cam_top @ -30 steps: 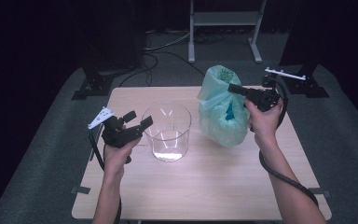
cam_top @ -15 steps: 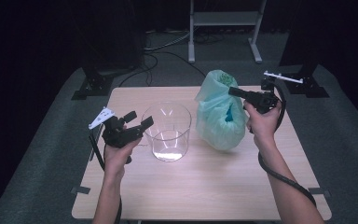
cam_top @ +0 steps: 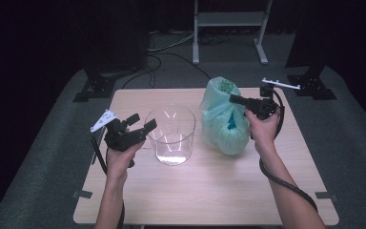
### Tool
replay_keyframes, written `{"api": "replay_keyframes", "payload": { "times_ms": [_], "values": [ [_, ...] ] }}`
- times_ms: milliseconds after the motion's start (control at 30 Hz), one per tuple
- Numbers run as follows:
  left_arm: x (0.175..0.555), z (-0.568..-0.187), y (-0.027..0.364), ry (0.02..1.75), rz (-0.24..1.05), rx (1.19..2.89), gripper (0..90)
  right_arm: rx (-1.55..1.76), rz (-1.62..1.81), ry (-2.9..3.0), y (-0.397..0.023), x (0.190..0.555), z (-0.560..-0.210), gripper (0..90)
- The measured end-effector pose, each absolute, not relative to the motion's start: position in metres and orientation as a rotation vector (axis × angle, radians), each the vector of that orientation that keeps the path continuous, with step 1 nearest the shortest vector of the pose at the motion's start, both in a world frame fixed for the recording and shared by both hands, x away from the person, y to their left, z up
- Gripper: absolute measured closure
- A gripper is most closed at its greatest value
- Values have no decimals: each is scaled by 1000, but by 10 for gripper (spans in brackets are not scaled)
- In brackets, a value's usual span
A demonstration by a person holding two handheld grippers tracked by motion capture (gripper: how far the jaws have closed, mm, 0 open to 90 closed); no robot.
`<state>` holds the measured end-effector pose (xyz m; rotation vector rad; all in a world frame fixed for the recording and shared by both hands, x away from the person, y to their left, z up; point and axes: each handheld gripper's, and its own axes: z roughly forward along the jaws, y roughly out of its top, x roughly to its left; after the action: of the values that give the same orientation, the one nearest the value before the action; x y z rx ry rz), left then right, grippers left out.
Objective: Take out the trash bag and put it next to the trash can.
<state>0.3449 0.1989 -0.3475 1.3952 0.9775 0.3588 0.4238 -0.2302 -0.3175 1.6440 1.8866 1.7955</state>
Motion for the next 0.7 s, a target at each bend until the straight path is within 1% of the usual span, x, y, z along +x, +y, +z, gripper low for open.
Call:
{"api": "replay_keyframes", "payload": {
  "times_ms": [700],
  "values": [
    [344, -347, 200, 979, 357, 1396, 98, 1757, 1678, 1979, -210, 440, -378, 900]
  ]
}}
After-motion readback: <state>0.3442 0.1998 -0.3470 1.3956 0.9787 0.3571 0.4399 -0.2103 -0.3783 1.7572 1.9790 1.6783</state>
